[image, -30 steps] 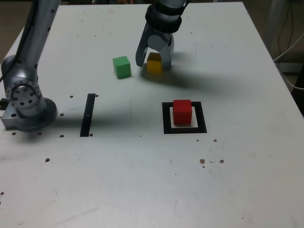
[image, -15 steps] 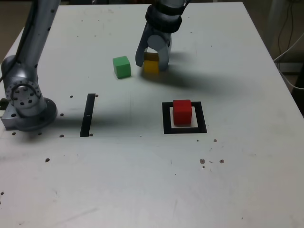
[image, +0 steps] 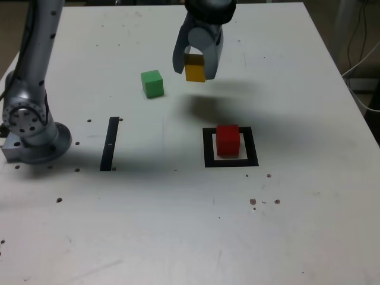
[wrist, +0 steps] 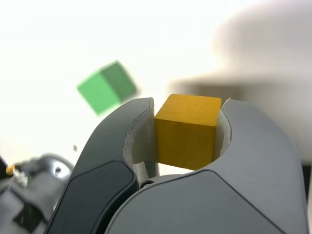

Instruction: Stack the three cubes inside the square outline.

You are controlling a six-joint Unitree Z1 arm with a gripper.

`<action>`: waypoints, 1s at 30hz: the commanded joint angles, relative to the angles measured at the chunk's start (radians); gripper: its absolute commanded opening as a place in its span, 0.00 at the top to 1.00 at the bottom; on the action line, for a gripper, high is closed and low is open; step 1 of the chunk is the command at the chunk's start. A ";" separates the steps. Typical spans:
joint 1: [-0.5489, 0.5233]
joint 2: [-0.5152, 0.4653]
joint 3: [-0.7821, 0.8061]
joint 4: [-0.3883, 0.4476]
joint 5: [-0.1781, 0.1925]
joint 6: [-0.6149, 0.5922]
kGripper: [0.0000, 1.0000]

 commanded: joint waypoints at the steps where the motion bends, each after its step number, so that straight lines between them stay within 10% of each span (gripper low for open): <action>1: -0.025 -0.016 -0.021 0.031 -0.012 -0.030 0.66; 19: -0.228 -0.032 -0.114 0.154 -0.174 -0.315 0.67; 30: -0.301 -0.007 -0.132 0.145 -0.210 -0.443 0.67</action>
